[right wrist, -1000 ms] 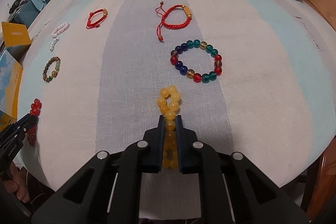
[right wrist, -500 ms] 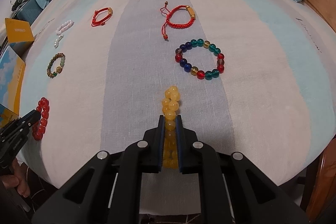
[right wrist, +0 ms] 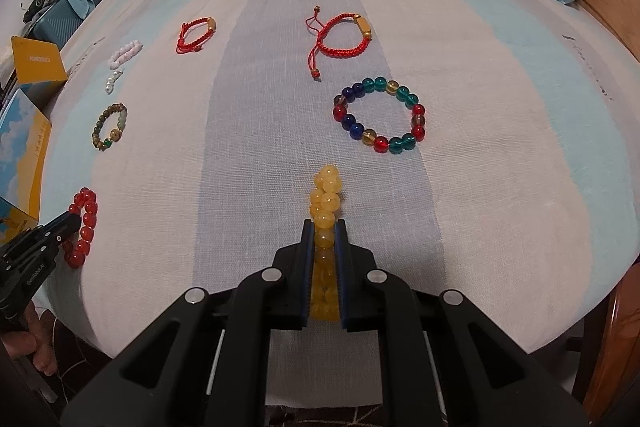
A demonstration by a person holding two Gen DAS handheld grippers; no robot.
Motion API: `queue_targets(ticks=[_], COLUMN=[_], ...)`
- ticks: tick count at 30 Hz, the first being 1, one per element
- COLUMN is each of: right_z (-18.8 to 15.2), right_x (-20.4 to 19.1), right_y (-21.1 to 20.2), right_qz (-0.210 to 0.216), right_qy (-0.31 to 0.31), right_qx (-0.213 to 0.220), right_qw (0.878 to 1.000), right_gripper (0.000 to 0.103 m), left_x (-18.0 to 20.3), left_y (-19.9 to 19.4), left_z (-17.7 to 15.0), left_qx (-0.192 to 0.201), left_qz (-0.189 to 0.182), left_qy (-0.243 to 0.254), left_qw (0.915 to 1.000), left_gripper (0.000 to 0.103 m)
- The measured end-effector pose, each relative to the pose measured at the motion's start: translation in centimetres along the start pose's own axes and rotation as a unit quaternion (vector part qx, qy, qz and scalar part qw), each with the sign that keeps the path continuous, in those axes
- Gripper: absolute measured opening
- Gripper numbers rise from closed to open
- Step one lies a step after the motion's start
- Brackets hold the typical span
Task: Organize jewelry
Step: 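Lift the red bracelet with the left tool while the right tool lifts the yellow bracelet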
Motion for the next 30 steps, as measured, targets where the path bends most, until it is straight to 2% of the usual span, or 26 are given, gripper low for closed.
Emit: queue_targets(ticks=[10, 14, 30], right_z=[0.3, 0.6, 2.2], right_x=[0.0, 0.0, -0.2], right_y=[-1.4, -2.3, -6.6], right_qz=[-0.001, -0.009, -0.03], right_qy=[0.002, 0.002, 0.005], right_qx=[0.009, 0.013, 0.034], right_qw=[1.0, 1.0, 0.999], right_gripper=[0.009, 0.009, 0.009], left_x=[0.7, 1.2, 1.6], left_y=[-2.9, -3.8, -7.0], left_z=[1.2, 1.5, 3.2], left_qx=[0.015, 0.01, 0.019], left_qz=[-0.013, -0.034, -0.049], left_qy=[-0.005, -0.009, -0.018], left_qw=[0.9998, 0.9993, 0.9985], left_gripper=[0.013, 0.013, 0.013])
Point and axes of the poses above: each gripper's, at about its wrist camera, not at the fingertips, and y roughly the way its jaws point, x to its right, z to its top, the point moved 7 cm from there along y, roughly the way its jaws point, and after that the axes turned 8 degrees about -y, right-handed, at the moved point
